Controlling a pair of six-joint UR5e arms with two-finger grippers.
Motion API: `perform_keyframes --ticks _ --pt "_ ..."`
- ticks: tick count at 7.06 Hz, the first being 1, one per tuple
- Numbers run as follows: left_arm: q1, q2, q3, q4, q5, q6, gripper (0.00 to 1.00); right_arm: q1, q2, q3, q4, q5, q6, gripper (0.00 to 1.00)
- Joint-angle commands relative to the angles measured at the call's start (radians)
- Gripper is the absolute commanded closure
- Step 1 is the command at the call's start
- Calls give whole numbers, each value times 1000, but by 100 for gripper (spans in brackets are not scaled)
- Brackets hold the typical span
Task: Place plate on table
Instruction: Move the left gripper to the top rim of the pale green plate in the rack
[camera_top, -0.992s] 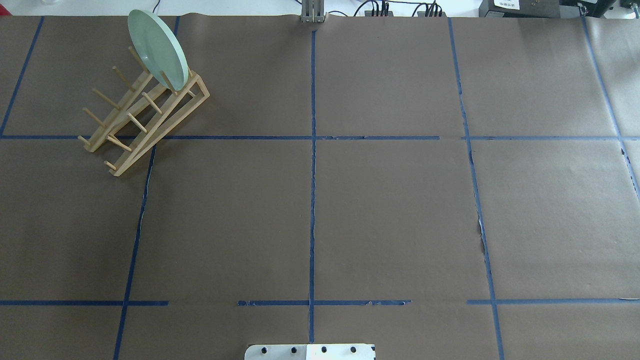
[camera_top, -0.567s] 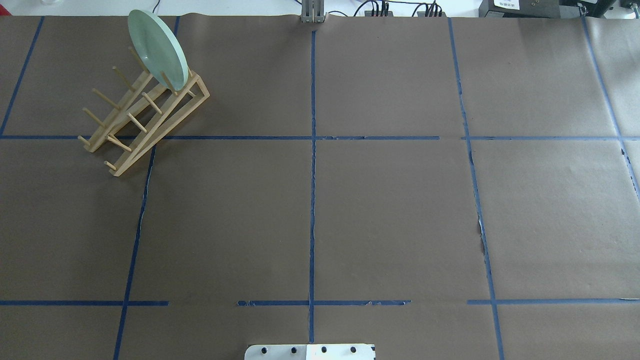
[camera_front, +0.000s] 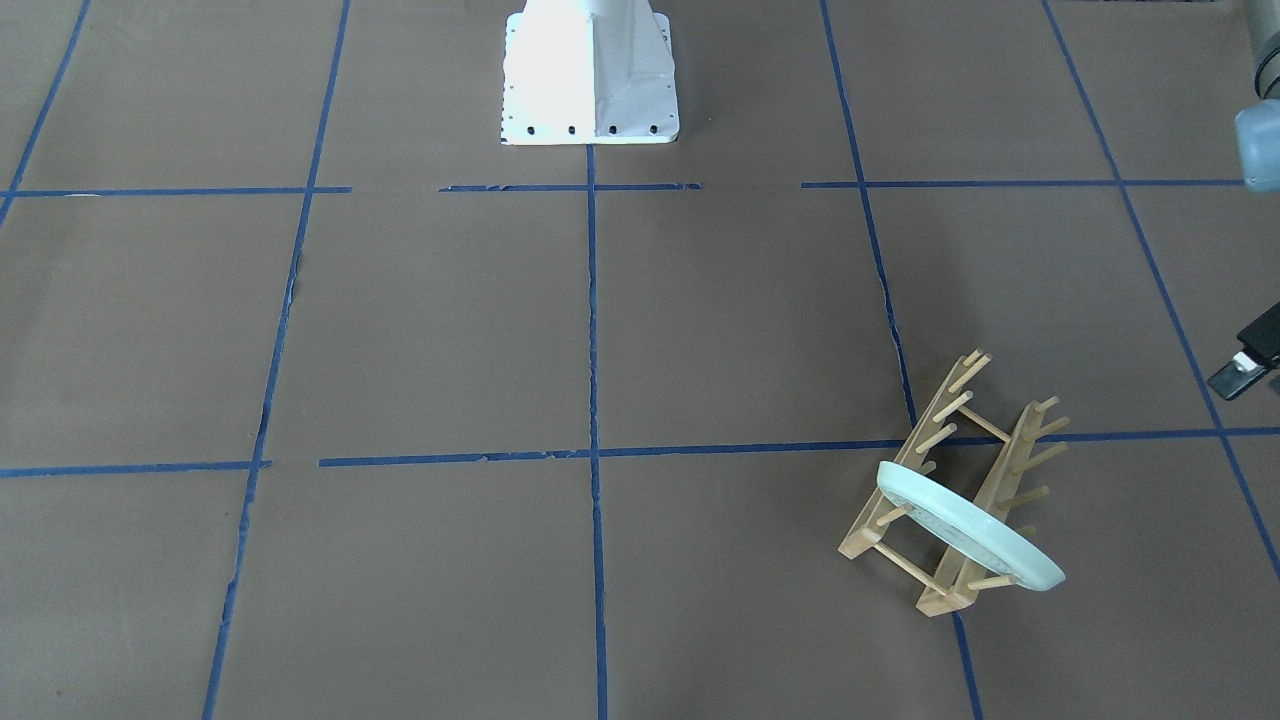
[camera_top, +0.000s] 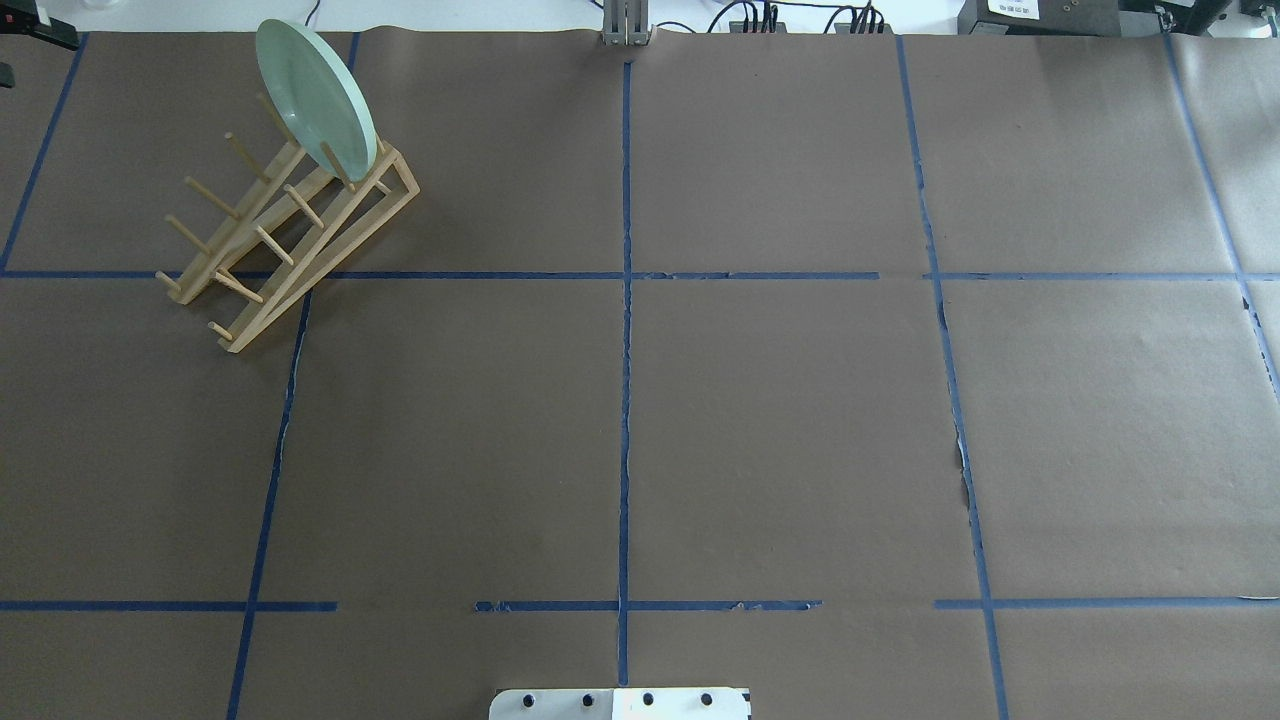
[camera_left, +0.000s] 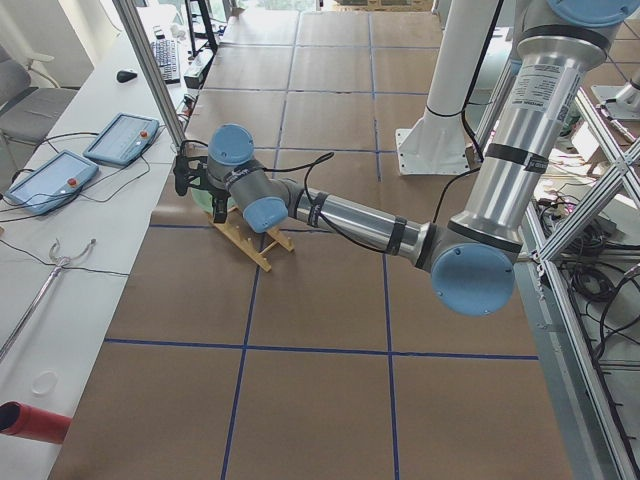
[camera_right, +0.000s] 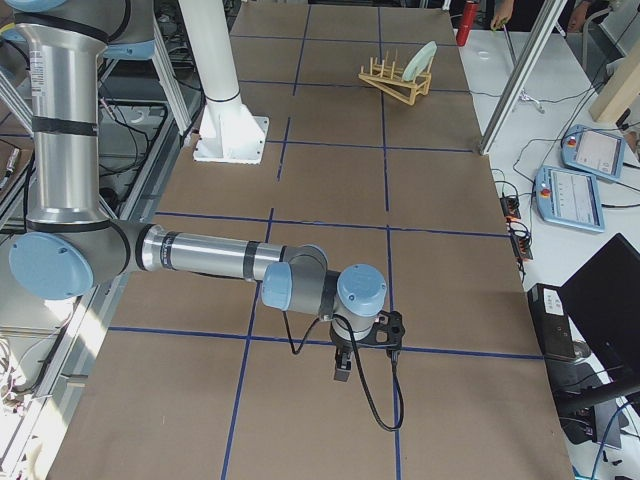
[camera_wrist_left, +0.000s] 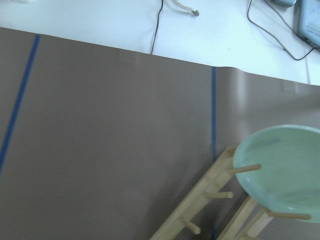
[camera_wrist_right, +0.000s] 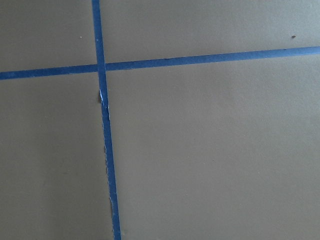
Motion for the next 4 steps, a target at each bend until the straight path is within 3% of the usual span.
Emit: perform_keyframes --ticks 1,4 --pt "148 -10 33 -323 230 -406 0 0 0 0 0 0 0 0" --pt "274 -94 63 -446 476 -758 0 0 0 0 0 0 0 0"
